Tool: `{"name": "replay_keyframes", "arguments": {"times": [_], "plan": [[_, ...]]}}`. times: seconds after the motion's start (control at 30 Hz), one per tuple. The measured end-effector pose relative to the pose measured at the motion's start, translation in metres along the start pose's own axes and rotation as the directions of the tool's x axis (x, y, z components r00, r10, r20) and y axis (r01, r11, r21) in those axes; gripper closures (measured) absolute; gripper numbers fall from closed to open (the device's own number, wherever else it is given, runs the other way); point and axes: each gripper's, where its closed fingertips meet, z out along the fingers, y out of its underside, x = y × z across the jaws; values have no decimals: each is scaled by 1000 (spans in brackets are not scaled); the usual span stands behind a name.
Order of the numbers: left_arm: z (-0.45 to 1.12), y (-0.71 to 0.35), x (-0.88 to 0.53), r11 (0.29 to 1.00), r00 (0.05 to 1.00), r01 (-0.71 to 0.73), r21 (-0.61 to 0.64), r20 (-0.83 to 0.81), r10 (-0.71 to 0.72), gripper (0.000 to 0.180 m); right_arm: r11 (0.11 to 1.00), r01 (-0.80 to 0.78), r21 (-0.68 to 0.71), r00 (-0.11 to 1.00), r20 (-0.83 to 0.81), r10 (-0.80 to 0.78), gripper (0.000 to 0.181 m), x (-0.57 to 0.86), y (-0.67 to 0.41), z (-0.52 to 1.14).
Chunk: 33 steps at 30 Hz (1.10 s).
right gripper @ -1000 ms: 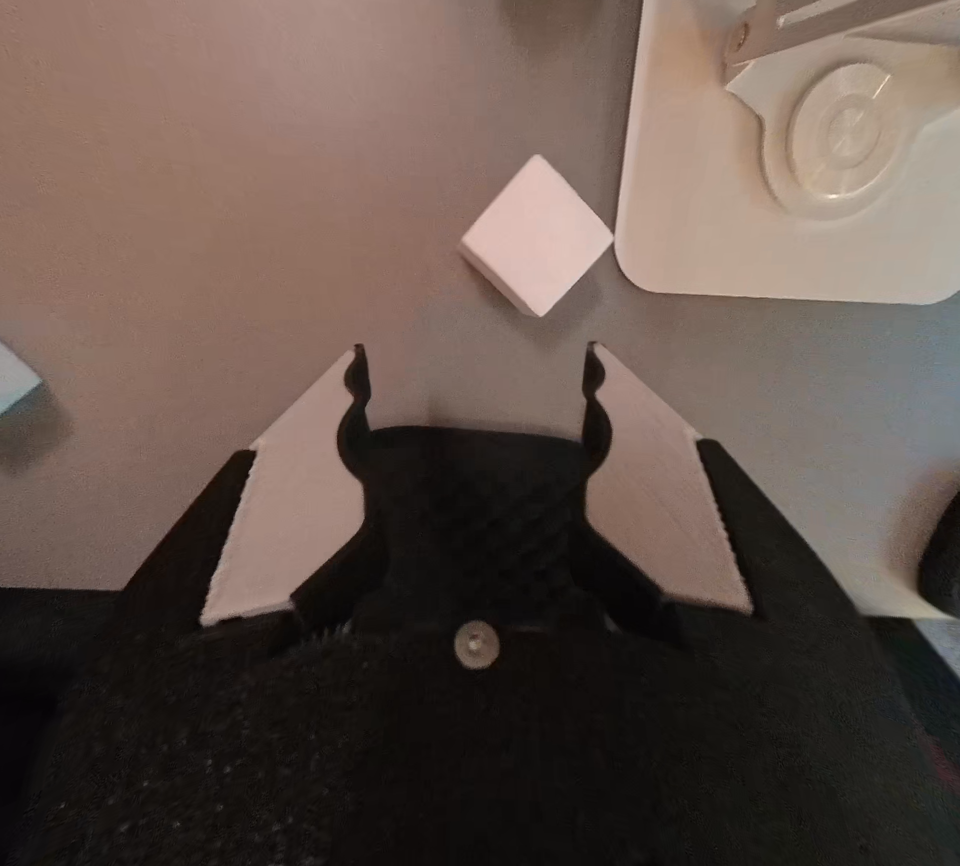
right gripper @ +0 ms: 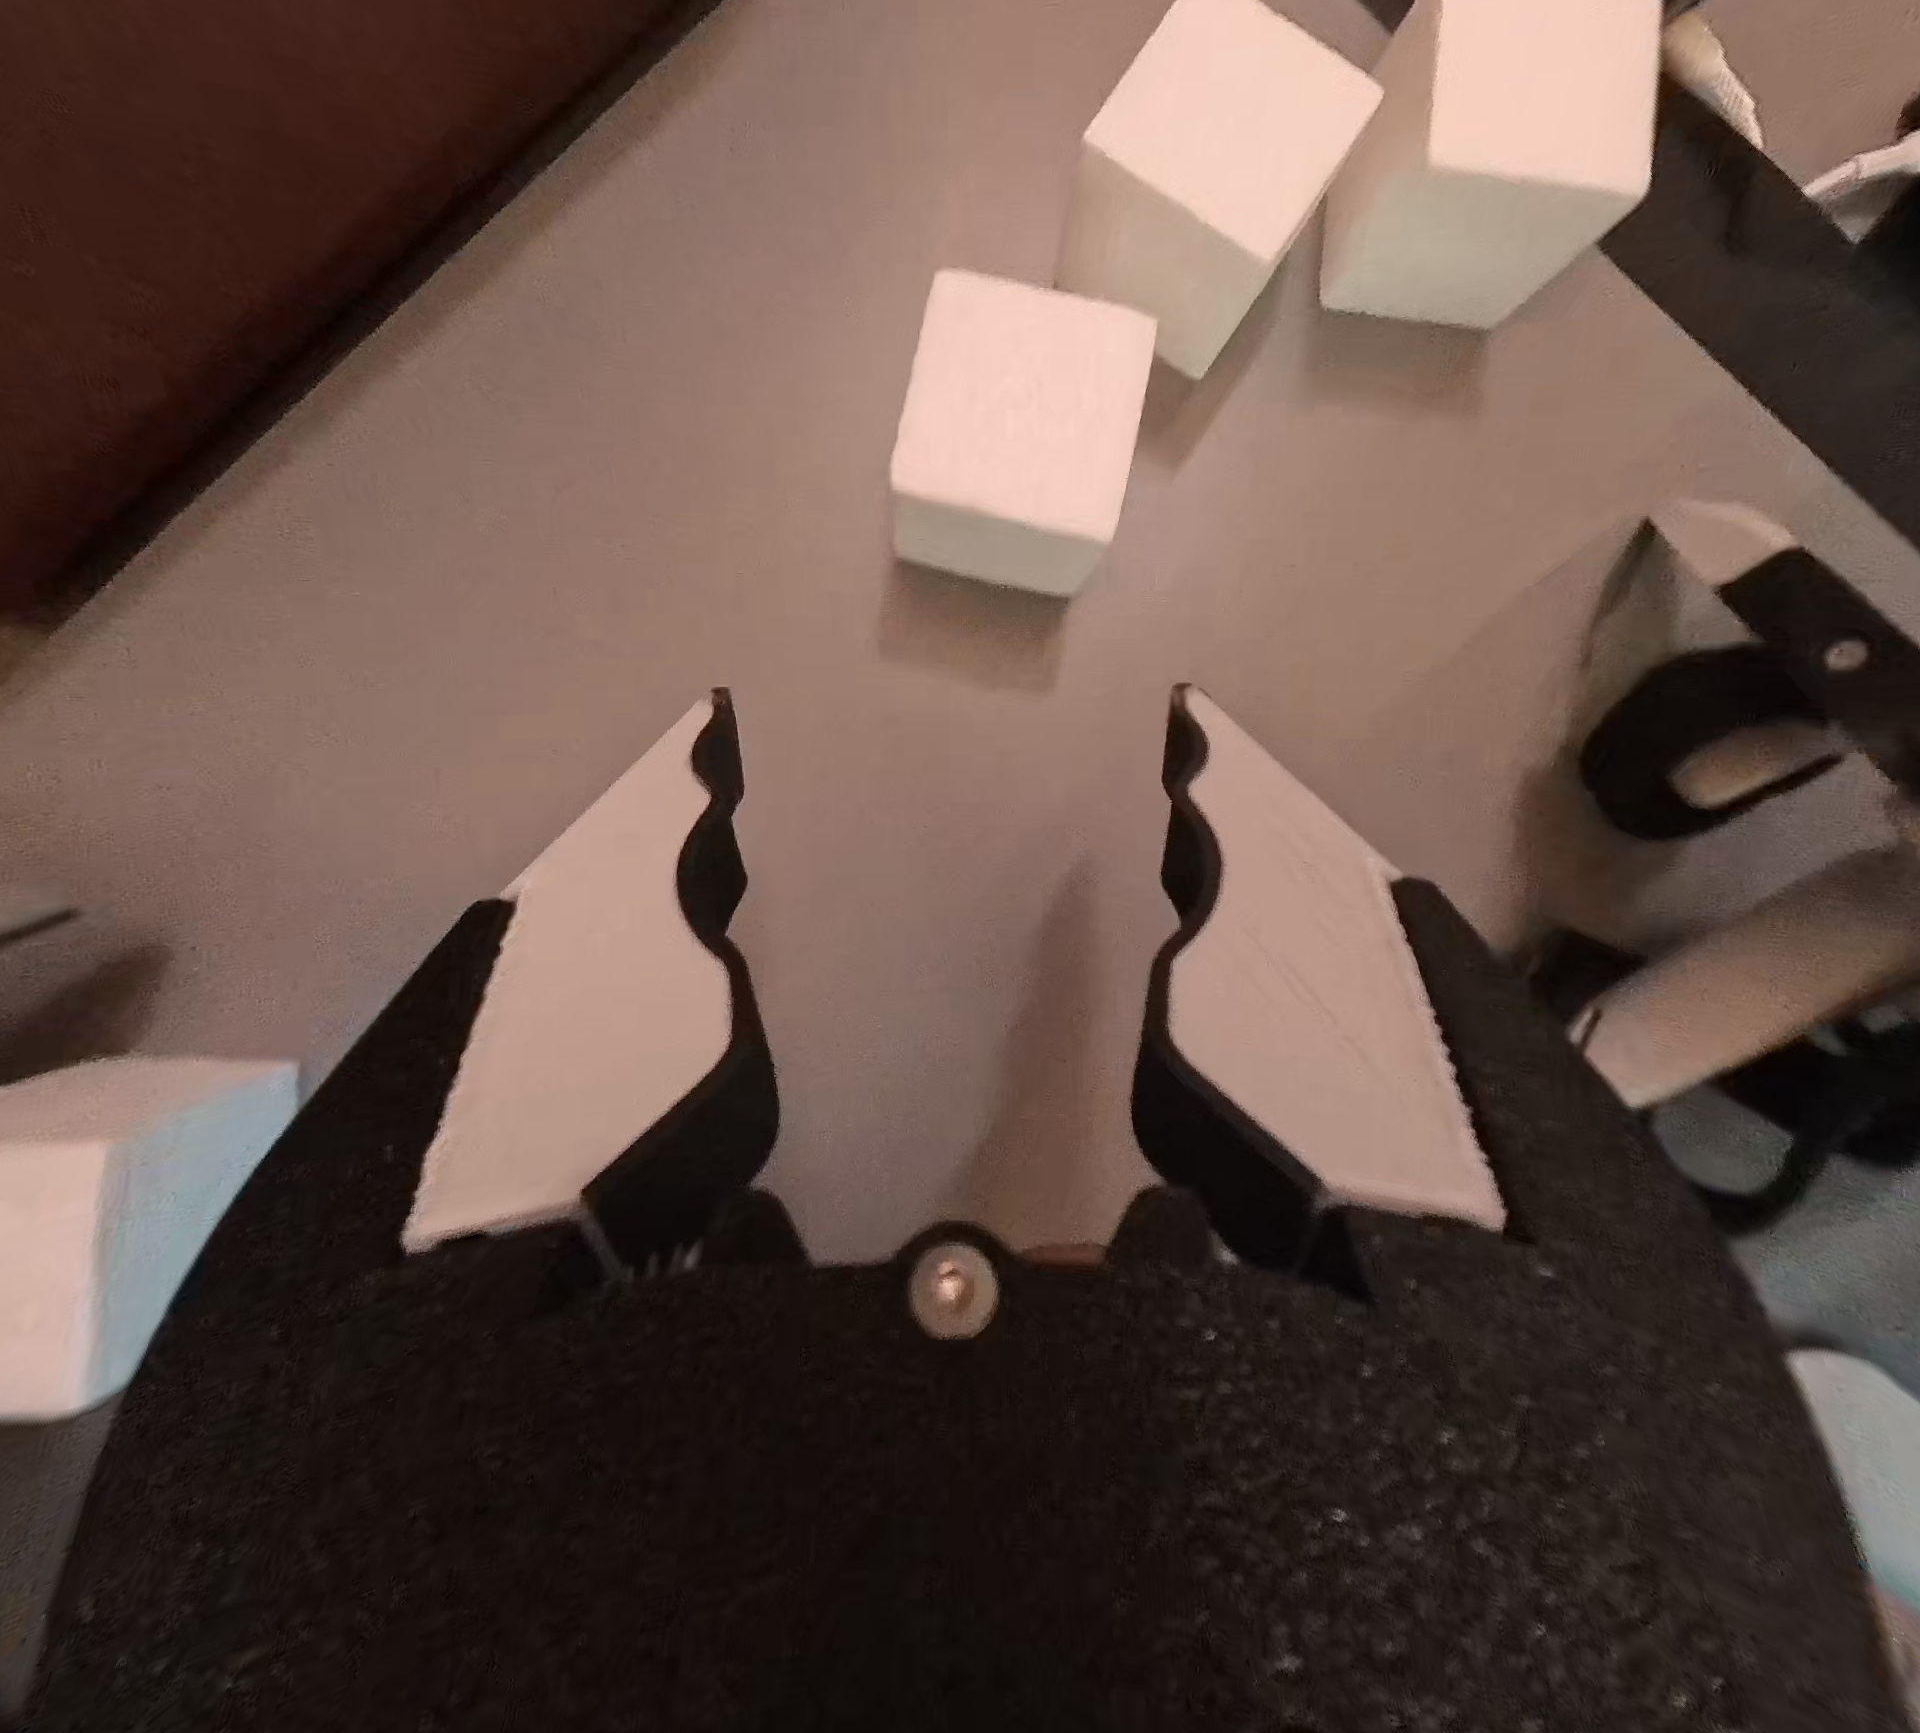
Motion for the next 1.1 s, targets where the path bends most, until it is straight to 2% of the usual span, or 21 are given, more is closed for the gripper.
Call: {"name": "replay_keyframes", "arguments": {"times": [0.1, 0.17, 0.23, 0.27, 0.37, 0.5, 0.6, 0.67, 0.8, 0.93, 1.1], "plan": [[15, -2, 6, 998, 1000, 11, -63, -25, -12, 90, 999, -10, -32, 1000, -18, 10, 96, 13, -19, 35], [18, -7, 15, 997, 994, 51, -64, -95, -57, 112, 998, -15, -60, 1000, 5, 15, 100, 16, -22, 55], [19, -9, 11, 995, 993, 73, -72, -90, -79, 112, 996, -13, -89, 998, 60, 19, 123, 13, -14, 58], [19, -10, 7, 994, 993, 80, -74, -79, -86, 112, 995, -16, -101, 997, 73, 23, 125, 13, -7, 54], [20, -16, -9, 993, 993, 96, -69, -65, -100, 112, 991, -8, -137, 995, 102, 22, 125, 14, 32, 27], [28, -38, -26, 994, 992, 94, -60, -82, -99, 112, 960, 5, -280, 996, 92, 22, 125, 19, 118, -19], [35, -62, -30, 997, 992, 61, -54, -108, -67, 109, 929, -45, -367, 996, 51, 68, 122, 23, 171, -53], [32, -85, -39, 1000, 995, 20, -8, -97, -20, 99, 929, -90, -358, 993, 45, 113, 113, 19, 183, -72], [10, -158, -88, 988, 1000, -16, 153, -8, 18, 102, 944, -165, -284, 985, 9, 175, 112, 20, 176, -107], [9, -222, -167, 989, 993, 29, 142, 113, -45, 86, 949, -266, -169, 960, 44, 276, 113, 13, 158, -123], [31, -268, -234, 992, 983, 94, 78, 150, -105, 86, 938, -325, -120, 937, 95, 336, 113, -1, 156, -126]]}}
